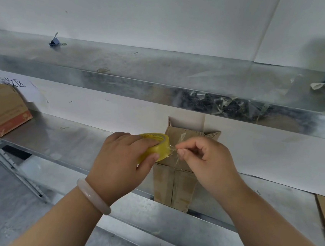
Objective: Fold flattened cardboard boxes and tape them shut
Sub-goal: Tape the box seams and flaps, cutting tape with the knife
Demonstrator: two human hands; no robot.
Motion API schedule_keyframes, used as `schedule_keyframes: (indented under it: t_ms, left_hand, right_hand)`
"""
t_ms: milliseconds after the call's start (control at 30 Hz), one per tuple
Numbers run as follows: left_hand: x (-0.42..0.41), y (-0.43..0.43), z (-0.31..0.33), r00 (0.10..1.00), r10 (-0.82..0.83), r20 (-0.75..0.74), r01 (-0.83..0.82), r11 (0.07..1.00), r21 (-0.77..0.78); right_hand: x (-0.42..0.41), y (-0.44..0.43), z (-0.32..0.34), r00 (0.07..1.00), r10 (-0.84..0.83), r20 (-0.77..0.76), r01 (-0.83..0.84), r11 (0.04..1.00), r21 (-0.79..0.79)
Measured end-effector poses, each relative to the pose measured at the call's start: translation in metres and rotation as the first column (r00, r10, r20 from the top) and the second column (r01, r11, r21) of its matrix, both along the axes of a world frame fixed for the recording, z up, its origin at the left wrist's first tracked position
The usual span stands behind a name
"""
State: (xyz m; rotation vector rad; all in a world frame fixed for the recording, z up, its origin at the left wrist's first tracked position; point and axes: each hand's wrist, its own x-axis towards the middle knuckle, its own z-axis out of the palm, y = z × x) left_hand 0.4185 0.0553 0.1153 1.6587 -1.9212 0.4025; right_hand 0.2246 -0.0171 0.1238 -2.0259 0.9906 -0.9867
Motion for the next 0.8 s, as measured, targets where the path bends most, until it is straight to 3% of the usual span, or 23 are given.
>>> schedule_keyframes:
  t_ms: [233,400,467,567,800]
  left_hand:
    - [0.011,-0.002,0.01,0.997,0.079,0.022,-0.08,0.996,0.031]
    - [0.015,-0.002,0.007,0.973,-0.136,-0.187,0.142,0.99,0.019]
    - [0.017,0.0,0.006,0.96,-0.183,-0.21,0.188,0.982,0.002]
    - [0.018,0.0,0.006,0.973,-0.157,-0.17,0.159,0.987,-0.002]
    - [0.033,-0.007,0.002,0.99,0.05,0.131,-0.044,0.998,-0.048]
  right_hand:
    - [-0.01,0.008,0.002,0.995,0.002,0.103,-0.017,0.99,0.141]
    - [-0.01,0.005,0.005,0.887,-0.075,0.456,-0.176,0.858,0.483]
    - [-0.012,0.006,0.006,0.83,-0.135,0.541,-0.23,0.8,0.553]
    - [-0.013,0.011,0.005,0.779,-0.207,0.591,-0.239,0.774,0.586]
    - [-0.021,0.018,-0.004,0.728,-0.323,0.605,-0.184,0.758,0.626]
